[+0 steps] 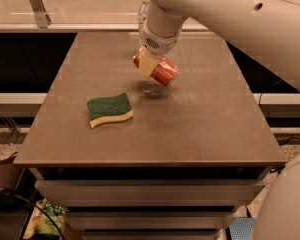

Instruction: Knock coke can over

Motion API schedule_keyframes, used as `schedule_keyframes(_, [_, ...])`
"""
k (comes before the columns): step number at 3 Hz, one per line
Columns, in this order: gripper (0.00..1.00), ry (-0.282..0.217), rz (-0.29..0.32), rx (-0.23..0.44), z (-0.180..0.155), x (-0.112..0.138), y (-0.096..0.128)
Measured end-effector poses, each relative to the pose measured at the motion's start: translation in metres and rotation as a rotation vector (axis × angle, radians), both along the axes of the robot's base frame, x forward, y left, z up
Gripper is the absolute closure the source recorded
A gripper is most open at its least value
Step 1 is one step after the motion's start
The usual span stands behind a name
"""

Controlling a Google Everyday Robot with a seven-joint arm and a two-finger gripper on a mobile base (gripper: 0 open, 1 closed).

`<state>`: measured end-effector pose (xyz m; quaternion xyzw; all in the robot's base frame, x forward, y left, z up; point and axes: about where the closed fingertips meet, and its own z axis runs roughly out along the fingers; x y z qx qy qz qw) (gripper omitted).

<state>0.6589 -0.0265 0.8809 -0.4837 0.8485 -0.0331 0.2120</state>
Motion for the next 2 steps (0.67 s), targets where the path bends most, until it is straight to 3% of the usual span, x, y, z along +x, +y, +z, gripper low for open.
schedule_keyframes(2, [1.0, 0.084, 0.018, -0.069, -0.03, 0.001, 0.002])
